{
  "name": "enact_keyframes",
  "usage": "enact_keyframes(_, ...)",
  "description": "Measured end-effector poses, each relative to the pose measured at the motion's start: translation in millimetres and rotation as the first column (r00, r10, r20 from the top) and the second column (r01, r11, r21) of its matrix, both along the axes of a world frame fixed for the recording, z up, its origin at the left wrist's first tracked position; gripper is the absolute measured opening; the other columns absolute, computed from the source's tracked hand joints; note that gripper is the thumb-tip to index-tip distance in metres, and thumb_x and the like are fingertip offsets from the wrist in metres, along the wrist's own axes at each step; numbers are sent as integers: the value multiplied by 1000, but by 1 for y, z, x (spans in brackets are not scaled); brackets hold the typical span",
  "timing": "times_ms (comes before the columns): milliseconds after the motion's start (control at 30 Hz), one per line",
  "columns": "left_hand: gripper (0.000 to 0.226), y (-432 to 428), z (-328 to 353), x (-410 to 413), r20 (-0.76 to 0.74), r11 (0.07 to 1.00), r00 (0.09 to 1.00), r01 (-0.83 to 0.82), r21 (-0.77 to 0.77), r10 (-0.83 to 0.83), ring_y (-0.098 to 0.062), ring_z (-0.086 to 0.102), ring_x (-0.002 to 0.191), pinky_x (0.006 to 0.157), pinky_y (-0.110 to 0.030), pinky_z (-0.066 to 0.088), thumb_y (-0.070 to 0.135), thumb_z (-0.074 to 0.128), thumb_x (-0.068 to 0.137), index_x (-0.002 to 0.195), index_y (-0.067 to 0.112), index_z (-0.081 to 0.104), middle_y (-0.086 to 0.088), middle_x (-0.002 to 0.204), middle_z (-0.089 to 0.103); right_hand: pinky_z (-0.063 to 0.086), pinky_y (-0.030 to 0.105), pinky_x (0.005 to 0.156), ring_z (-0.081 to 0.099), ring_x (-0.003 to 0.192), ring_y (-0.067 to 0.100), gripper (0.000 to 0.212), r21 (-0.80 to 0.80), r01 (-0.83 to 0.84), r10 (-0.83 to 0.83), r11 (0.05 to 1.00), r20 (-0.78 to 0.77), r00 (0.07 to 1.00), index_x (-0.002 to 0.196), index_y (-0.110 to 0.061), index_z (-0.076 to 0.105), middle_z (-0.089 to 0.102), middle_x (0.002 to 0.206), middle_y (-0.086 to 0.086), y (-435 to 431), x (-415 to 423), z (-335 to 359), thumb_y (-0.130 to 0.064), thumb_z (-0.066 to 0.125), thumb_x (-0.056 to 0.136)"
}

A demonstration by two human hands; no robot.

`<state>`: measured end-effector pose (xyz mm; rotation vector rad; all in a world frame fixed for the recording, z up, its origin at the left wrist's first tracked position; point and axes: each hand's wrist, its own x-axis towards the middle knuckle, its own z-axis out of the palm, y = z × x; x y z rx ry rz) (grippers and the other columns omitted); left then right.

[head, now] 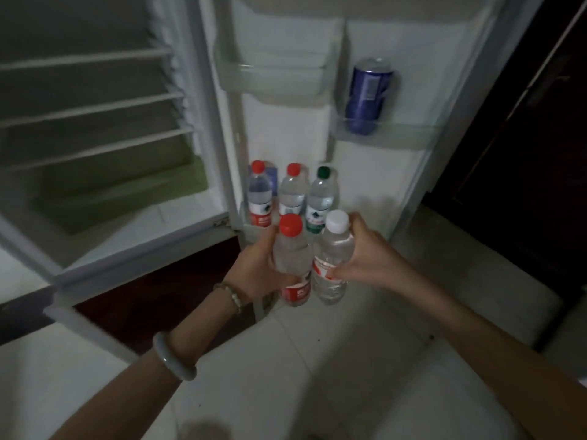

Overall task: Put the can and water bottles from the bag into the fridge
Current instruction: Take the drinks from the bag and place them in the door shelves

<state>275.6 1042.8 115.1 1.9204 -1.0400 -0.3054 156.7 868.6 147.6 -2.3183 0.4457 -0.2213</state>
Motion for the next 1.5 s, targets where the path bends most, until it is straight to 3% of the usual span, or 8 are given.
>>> enact_keyframes(167,76,-77,9,19,126,999,991,46,-21,-43,-16,61,101,86,-34,51,40,76,61,122,11,42,-1,114,61,50,31,75,60,91,14,74,-35,165,-162,986,79,984,111,-25,36,60,105,-4,-58,5,6,-36,83,56)
enact_keyframes(267,60,-116,13,27,171,999,985,7,-51,2,-21,60,99,85,-36,49,25,77,70,117,9,44,-4,110,61,43,27,74,55,97,13,75,-41,232,-225,972,131,966,114,-23,36,54,109,-5,-84,10,10,-30,84,57)
enact_keyframes(400,69,-157,16,43,101,997,994,-23,-72,30,-27,59,103,89,-42,49,28,80,66,121,11,41,-8,115,60,45,27,75,56,98,13,71,10,332,-327,943,204,923,112,-23,38,57,112,-3,-109,24,9,-31,83,58)
enact_keyframes(567,66,-192,8,61,149,996,986,-62,-57,70,-24,59,102,84,-31,47,29,79,69,122,14,43,-8,115,61,49,35,83,58,103,17,73,135,441,-461,887,217,861,118,-24,39,60,116,-2,-130,48,-5,-32,83,60)
enact_keyframes(767,51,-217,-24,74,170,998,984,-45,-34,50,-21,61,89,75,-25,47,34,73,75,112,11,46,-2,98,61,37,11,59,49,82,10,65,184,553,-582,813,227,781,119,-14,40,53,98,-8,-134,70,-31,-25,81,69)
enact_keyframes(1133,50,-238,-69,70,-60,999,997,-53,6,54,-20,55,105,87,-23,42,30,68,79,120,12,46,-7,120,53,51,47,87,56,111,24,83,238,610,-648,756,146,747,129,-24,32,55,126,5,-144,82,-77,-42,79,64)
enact_keyframes(1333,53,-238,-81,71,-111,997,991,-77,-22,74,-11,51,95,64,6,34,17,68,78,123,7,41,-6,119,48,53,49,83,61,104,24,77,216,601,-632,770,130,764,121,-30,33,61,117,3,-151,92,-87,-50,77,61)
enact_keyframes(1500,58,-242,-85,67,-146,994,987,-78,-70,67,-17,50,110,89,-16,36,19,66,81,129,10,35,-7,127,46,52,48,86,59,106,22,77,229,584,-619,779,130,775,123,-29,33,58,120,3,-153,91,-91,-42,80,62)
